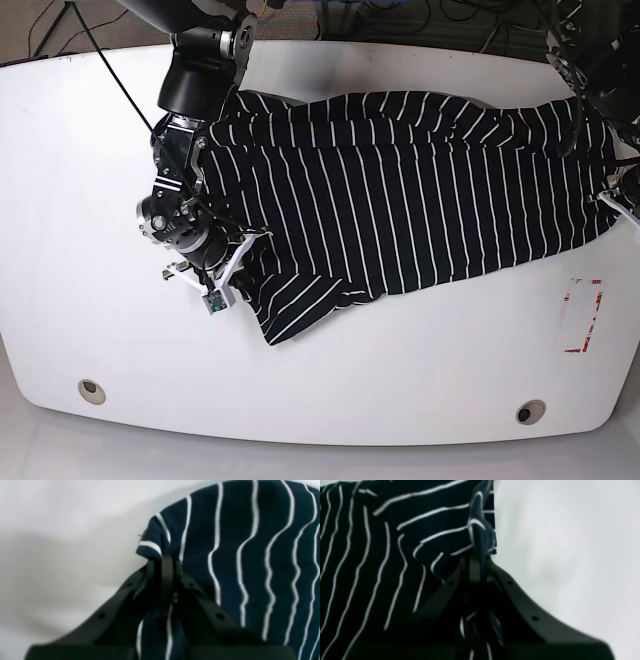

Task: Layout the t-shirt on the table in an organized manner, then fold the t-shirt properly
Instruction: 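Grasp the shirt hem with the left gripper opposite the right gripper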

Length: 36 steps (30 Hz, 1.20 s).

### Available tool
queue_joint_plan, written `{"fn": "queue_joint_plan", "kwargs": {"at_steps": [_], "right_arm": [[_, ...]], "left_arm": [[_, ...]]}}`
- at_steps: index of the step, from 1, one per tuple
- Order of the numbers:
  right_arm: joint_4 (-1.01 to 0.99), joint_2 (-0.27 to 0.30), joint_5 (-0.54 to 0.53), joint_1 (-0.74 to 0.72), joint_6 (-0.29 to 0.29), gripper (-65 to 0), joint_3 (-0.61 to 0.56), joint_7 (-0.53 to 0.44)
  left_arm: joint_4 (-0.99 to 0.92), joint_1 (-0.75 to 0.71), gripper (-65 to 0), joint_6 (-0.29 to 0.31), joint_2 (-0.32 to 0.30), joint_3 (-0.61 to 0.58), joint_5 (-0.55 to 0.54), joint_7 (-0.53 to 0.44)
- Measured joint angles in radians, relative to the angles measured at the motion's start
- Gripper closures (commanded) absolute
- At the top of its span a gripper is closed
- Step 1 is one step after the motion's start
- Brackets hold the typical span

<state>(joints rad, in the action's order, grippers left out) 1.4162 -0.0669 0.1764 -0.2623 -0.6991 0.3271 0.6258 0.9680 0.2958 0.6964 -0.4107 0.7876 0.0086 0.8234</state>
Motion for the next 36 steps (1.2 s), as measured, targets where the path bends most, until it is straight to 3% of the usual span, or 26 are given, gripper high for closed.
{"fn": "queue_joint_plan", "kwargs": {"at_steps": [9, 16, 26, 31, 36], "right_arm": [[0.134, 0.007, -0.005, 0.061, -0.002, 0.0, 0.002, 0.061], [0.216, 0.043, -0.012, 0.072, -0.008, 0.0, -0.001, 0.059], [0.232, 0.076, -0.003, 0.056, -0.009, 0.0, 0.093, 0.079], [0.232, 0.145, -0.007, 0.008, -0.008, 0.0, 0.122, 0.091], [0.232, 0.194, 0.000, -0.040, -0.001, 0.0, 0.126, 0.093]], "left_arm": [[0.275, -0.004, 0.0, 0.004, 0.043, -0.001, -0.008, 0.112], [0.496, 0.000, 0.0, 0.007, 0.123, -0.010, -0.003, 0.257], [0.809, 0.057, 0.0, 0.003, 0.208, -0.154, -0.021, 0.376], [0.904, 0.076, 0.0, 0.001, 0.271, -0.229, -0.013, 0.395], [0.914, 0.130, 0.0, 0.008, 0.286, -0.301, -0.029, 0.394]]}}
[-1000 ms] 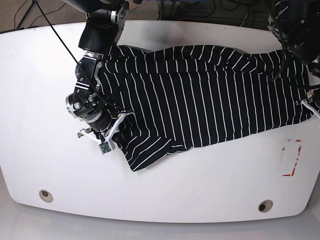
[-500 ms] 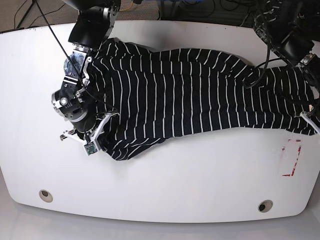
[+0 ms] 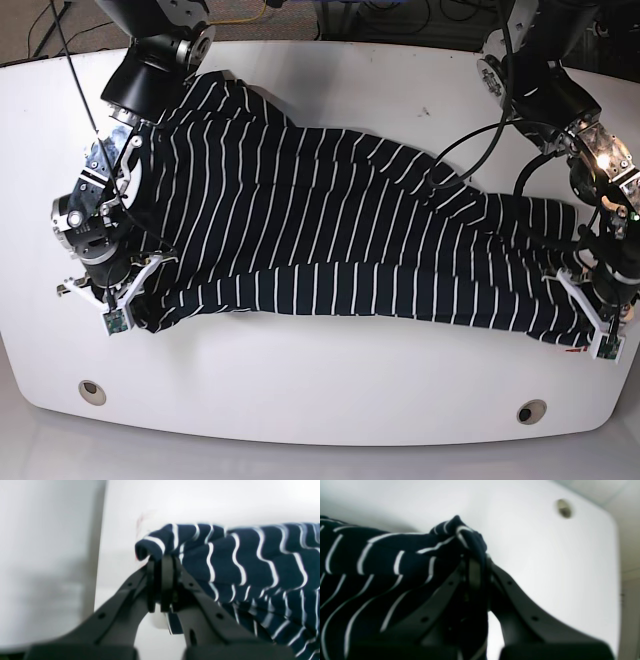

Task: Layout the t-shirt on the table in an organized manner, then fold the t-shirt properly
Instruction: 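Grasp the shirt hem with the left gripper opposite the right gripper, then lift the shirt by the hem with both grippers and shake it out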

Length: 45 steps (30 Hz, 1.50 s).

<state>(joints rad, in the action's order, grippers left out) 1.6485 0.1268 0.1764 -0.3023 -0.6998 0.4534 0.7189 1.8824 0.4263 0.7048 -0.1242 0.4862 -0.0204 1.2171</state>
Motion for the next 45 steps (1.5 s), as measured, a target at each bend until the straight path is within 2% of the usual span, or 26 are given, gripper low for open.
{"fn": "queue_joint_plan", "kwargs": {"at_steps": [5, 20, 23, 28, 37, 41, 45], "right_arm": [[0.000, 0.033, -0.001, -0.051, -0.008, 0.0, -0.007, 0.003], [0.000, 0.146, -0.008, -0.365, -0.008, 0.0, -0.018, 0.151], [0.000, 0.182, -0.002, -0.439, -0.007, 0.0, -0.078, 0.194], [0.004, 0.237, -0.024, -0.571, -0.014, 0.0, -0.192, 0.212], [-0.007, 0.280, -0.022, -0.846, -0.008, 0.0, -0.318, 0.274], [-0.060, 0.291, -0.023, -0.981, -0.007, 0.0, -0.374, 0.274], [-0.095, 0.308, -0.034, -1.050, -0.008, 0.0, -0.396, 0.269]], "left_arm": [[0.001, 0.070, 0.0, -0.002, -0.001, -0.032, 0.008, -0.002], [0.003, 0.376, 0.0, -0.001, -0.012, -0.135, -0.002, 0.008], [0.003, 0.446, 0.0, 0.000, -0.039, -0.153, -0.003, 0.008], [0.004, 0.586, 0.0, -0.004, -0.063, -0.157, 0.006, 0.005], [-0.073, 0.861, 0.0, -0.003, -0.091, -0.159, 0.000, 0.078], [-0.153, 0.981, 0.0, -0.005, -0.101, -0.157, 0.001, 0.077], [-0.226, 1.054, 0.0, -0.005, -0.104, -0.157, 0.001, 0.077]]}}
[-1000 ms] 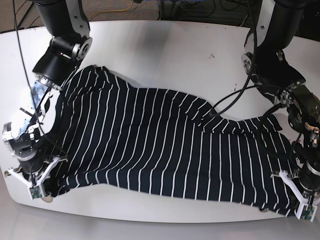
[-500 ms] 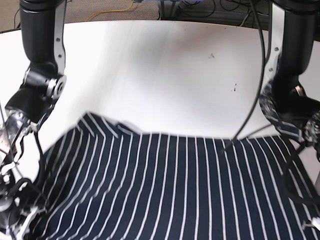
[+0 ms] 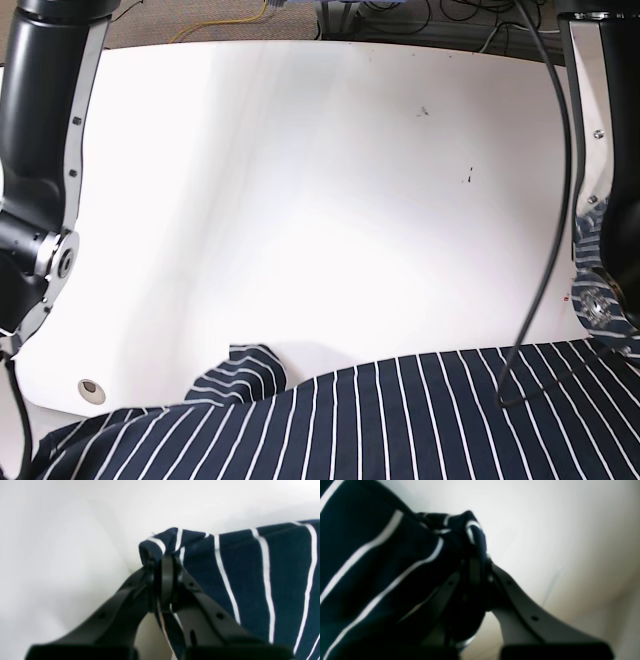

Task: Layout the t-shirt on the table in an organized manner, then fold the t-shirt properly
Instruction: 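Lift the shirt by the hem with both grippers and shake it out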

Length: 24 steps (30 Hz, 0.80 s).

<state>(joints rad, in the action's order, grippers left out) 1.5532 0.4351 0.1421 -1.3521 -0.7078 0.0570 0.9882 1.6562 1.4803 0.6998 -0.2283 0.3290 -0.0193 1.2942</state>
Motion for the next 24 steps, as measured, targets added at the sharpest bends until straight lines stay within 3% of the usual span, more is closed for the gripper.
{"fn": "queue_joint_plan", "kwargs": {"at_steps": [6, 11, 24], "right_arm": [[-0.010, 0.012, 0.000, -0.013, 0.000, 0.0, -0.009, 0.034], [0.009, 0.027, 0.005, 0.044, 0.000, 0.0, -0.004, 0.044], [0.297, 0.040, -0.013, 0.542, 0.000, 0.0, 0.192, 0.087]], "left_arm": [[-0.042, 0.006, 0.0, 0.000, 0.004, 0.001, -0.002, 0.000], [-0.033, -0.077, 0.0, 0.000, 0.005, -0.002, -0.015, -0.002], [0.171, -0.415, 0.0, 0.003, 0.011, 0.001, -0.032, -0.003]]}}
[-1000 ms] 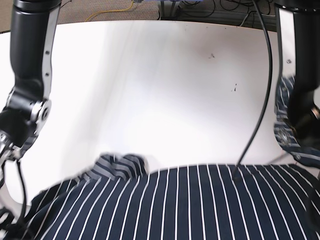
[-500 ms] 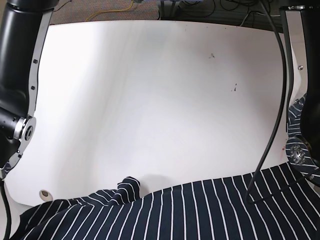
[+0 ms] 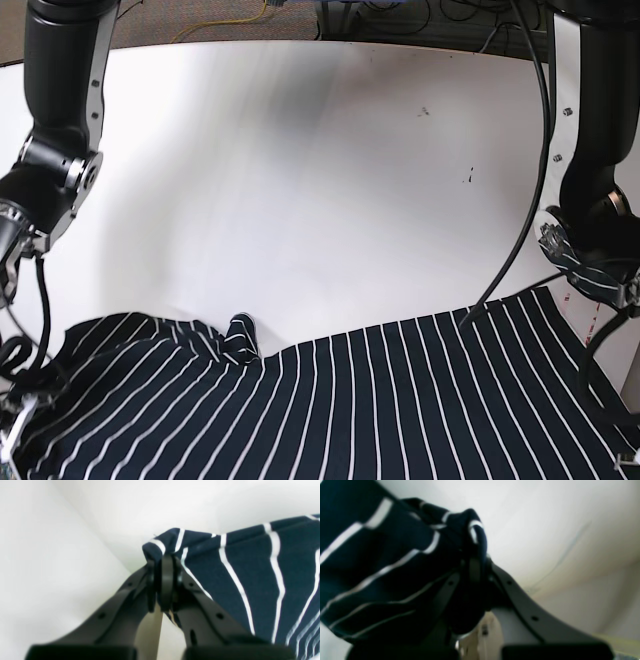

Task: Layout the t-shirt on the table in an organized manner, then fold the t-shirt properly
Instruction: 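Lift the shirt by the hem with both grippers and shake it out, then lay the shirt flat, pulling the hem taut between both grippers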

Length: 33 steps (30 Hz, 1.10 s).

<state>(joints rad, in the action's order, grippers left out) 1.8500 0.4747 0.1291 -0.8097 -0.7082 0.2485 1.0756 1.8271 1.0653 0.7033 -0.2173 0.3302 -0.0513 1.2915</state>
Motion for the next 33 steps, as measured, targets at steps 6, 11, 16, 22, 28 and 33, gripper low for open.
{"fn": "queue_joint_plan", "kwargs": {"at_steps": [6, 11, 16, 22, 28, 33], "right_arm": [[0.082, -0.062, -0.006, 0.223, -0.008, 0.0, 0.128, -0.005], [0.116, -0.126, -0.005, 0.376, -0.004, 0.0, 0.234, -0.007], [0.129, -0.177, -0.012, 0.520, -0.006, 0.0, 0.308, -0.013], [0.138, -0.242, -0.026, 0.658, -0.014, 0.0, 0.364, -0.017], [0.146, -0.293, -0.034, 0.761, -0.017, 0.0, 0.399, -0.024], [0.146, -0.332, -0.030, 0.822, -0.016, 0.0, 0.439, -0.036]], "left_arm": [[0.073, -0.192, 0.0, 0.002, 0.003, 0.011, 0.000, 0.003], [0.115, -0.348, 0.0, 0.001, 0.011, 0.062, -0.011, 0.004], [0.138, -0.503, 0.0, 0.000, 0.011, 0.122, -0.019, 0.046], [0.142, -0.697, 0.0, 0.000, 0.013, 0.219, -0.029, 0.048], [0.142, -0.867, 0.0, 0.002, 0.014, 0.297, -0.030, 0.049], [0.142, -0.998, 0.0, 0.004, 0.014, 0.349, -0.032, 0.046]]}}
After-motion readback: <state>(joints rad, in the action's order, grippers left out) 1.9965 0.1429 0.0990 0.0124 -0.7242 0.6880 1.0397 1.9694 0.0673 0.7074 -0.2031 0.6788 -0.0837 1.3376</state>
